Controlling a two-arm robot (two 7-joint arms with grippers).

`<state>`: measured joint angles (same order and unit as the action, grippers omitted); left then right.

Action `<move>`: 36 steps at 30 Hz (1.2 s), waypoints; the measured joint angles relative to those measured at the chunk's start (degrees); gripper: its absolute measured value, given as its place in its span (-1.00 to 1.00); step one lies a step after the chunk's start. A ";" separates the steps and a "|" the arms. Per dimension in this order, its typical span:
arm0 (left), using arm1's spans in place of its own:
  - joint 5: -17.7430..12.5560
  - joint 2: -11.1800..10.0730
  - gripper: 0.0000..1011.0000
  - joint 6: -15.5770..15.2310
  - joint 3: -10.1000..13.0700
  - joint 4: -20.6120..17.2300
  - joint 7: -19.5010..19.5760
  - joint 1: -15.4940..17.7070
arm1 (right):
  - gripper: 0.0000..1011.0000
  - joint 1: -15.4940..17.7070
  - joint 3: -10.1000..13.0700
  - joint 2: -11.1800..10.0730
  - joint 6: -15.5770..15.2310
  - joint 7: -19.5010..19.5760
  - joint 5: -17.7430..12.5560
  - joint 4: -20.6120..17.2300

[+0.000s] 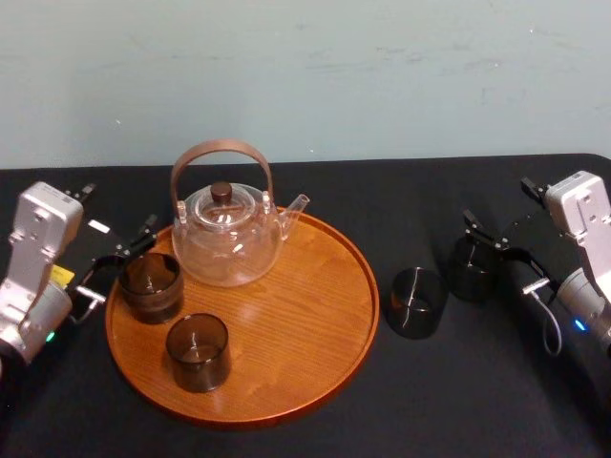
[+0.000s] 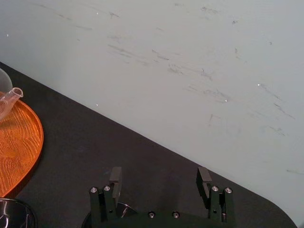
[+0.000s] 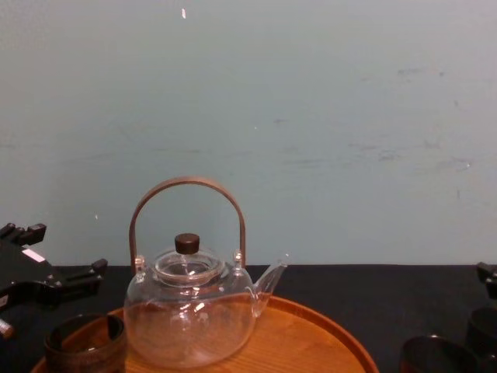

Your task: Pick up the glass from the table and place it on the tray.

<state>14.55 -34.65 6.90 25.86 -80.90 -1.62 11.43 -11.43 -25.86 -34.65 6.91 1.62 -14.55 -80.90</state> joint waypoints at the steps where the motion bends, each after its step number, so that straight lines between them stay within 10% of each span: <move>1: 0.00 0.00 0.98 0.00 0.00 0.00 0.00 0.00 | 0.98 0.00 0.00 0.00 0.00 0.00 0.00 0.00; 36: 0.00 0.00 0.98 0.00 0.00 0.00 0.00 0.00 | 0.98 11.86 8.94 -5.78 -9.33 -8.99 -7.82 -13.66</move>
<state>14.55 -34.65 6.91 25.86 -80.90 -1.62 11.43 0.44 -16.93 -40.43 -2.42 -7.36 -22.37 -94.56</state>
